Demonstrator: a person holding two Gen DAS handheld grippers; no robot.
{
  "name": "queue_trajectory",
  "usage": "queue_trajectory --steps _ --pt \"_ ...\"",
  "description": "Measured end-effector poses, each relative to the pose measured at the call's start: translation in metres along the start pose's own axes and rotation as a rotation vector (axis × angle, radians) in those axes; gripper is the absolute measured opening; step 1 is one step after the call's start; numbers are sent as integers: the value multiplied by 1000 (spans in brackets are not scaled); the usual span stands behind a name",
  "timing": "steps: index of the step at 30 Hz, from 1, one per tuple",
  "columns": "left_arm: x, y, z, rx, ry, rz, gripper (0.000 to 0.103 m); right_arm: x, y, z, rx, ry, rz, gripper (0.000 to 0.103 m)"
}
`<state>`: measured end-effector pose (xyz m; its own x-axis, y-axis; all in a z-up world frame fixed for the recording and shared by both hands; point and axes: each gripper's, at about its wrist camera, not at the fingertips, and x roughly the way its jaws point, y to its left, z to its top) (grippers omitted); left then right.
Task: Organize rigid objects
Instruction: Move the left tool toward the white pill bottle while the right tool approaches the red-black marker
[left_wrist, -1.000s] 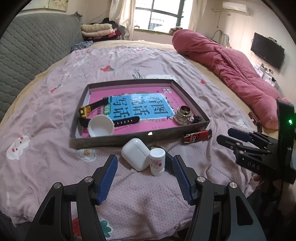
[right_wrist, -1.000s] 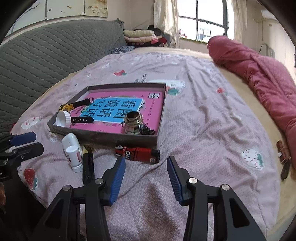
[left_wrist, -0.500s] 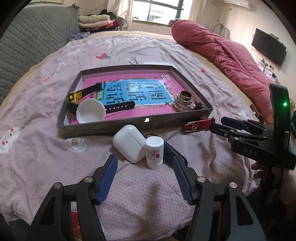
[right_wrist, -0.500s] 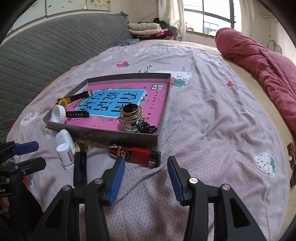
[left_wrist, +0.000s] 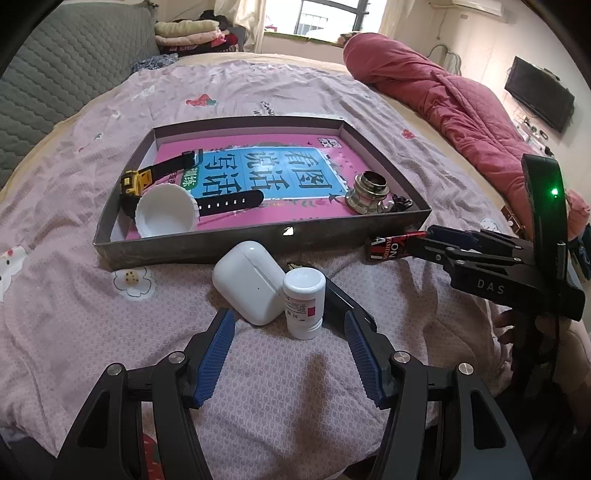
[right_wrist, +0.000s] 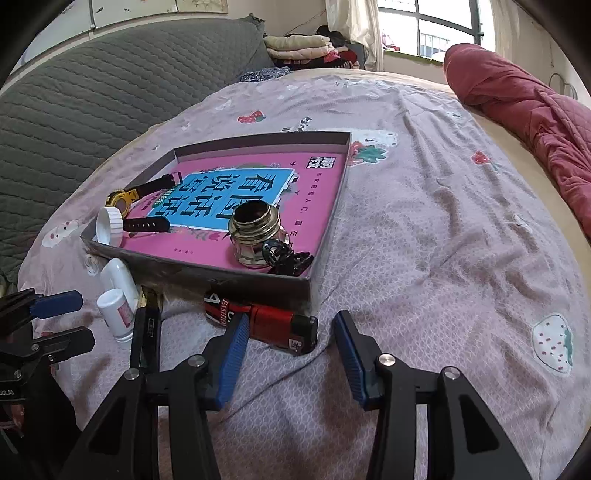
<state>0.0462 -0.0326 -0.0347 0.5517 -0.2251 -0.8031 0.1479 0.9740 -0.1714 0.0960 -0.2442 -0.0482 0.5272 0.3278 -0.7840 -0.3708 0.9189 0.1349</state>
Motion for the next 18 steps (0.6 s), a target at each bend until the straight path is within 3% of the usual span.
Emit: queue_trajectory --steps 18 --pt "19 -4 7 -15 18 2 64 7 5 4 -46 12 67 49"
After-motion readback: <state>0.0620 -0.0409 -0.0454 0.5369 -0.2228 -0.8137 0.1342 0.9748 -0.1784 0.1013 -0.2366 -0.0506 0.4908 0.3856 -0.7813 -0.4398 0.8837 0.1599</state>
